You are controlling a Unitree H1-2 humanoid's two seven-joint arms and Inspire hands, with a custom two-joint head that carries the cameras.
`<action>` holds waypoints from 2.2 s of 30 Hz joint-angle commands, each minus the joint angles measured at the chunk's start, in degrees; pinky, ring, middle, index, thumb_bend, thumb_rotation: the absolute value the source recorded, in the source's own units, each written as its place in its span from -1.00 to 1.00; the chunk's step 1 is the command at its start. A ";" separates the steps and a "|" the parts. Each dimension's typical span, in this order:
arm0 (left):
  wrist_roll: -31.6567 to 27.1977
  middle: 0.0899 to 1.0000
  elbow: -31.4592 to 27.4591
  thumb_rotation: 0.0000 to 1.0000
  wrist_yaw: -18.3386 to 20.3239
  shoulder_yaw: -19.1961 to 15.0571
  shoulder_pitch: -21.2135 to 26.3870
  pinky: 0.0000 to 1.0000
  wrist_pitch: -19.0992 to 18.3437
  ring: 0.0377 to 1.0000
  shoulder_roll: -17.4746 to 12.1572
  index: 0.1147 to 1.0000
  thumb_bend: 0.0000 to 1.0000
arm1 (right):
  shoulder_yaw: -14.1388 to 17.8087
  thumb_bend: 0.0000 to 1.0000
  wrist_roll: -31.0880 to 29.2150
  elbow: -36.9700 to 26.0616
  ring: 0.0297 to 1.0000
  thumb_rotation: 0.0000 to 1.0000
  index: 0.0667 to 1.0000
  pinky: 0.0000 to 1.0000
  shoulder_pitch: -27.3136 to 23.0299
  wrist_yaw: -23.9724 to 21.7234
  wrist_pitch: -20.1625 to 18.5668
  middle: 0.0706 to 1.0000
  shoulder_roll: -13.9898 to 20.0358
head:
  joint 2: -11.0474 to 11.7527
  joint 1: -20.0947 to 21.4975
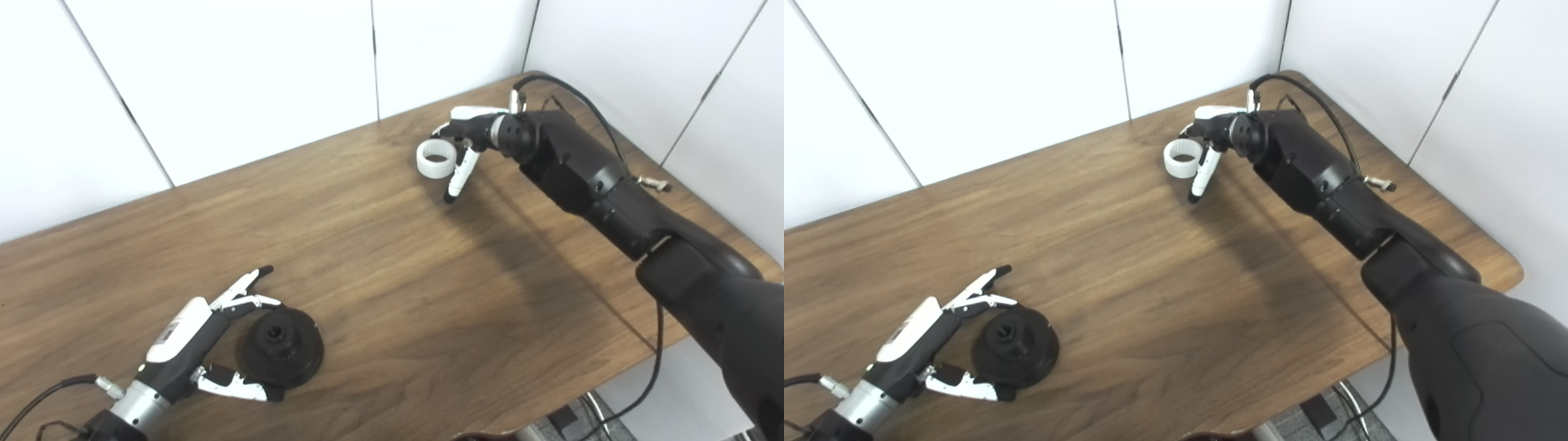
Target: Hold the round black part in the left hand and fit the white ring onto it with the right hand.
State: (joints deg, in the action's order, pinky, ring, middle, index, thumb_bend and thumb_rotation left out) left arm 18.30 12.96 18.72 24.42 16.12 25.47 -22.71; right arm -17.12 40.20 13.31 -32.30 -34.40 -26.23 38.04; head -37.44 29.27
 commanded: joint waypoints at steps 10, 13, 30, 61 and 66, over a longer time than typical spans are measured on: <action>1.51 1.00 1.04 -0.87 3.14 0.84 -2.36 0.84 -2.62 1.00 -1.54 -0.16 0.05 | 1.43 0.70 -0.65 3.39 0.81 -0.60 0.64 0.68 0.03 11.98 3.91 0.84 -2.06 | -0.55 -0.48; 1.61 1.00 0.74 -0.87 3.12 0.82 -2.52 0.83 -2.66 1.00 -1.57 -0.16 0.05 | 1.28 0.67 -0.55 4.47 0.79 -0.60 0.59 0.64 0.34 14.98 5.04 0.81 -2.73 | -0.86 -0.77; 0.97 1.00 0.93 -0.86 3.20 0.65 -2.68 0.82 -1.96 1.00 -1.46 -0.16 0.05 | 2.10 0.20 -1.77 5.63 0.64 -0.72 0.01 0.52 1.71 22.28 8.79 0.63 -3.89 | -1.38 -1.01; 1.11 1.00 0.03 -0.87 3.84 0.98 -2.33 0.92 -4.08 1.00 -0.91 -0.16 0.05 | 3.22 0.05 -2.68 -3.32 0.62 -0.74 -0.11 0.62 4.93 23.09 15.87 0.51 -1.51 | -3.44 -4.60; 1.93 1.00 -0.37 -0.86 3.96 1.20 -2.18 0.92 -5.33 1.00 -0.64 -0.16 0.05 | 3.66 0.05 -3.86 -8.98 0.63 -0.74 -0.11 0.62 5.96 21.06 16.55 0.52 -1.59 | -4.08 -6.93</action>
State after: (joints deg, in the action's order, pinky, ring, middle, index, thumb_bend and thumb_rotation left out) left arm 18.13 11.48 19.20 24.45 14.91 24.72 -22.74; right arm -14.85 36.89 7.35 -24.23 -13.53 -11.40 34.92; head -41.48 22.33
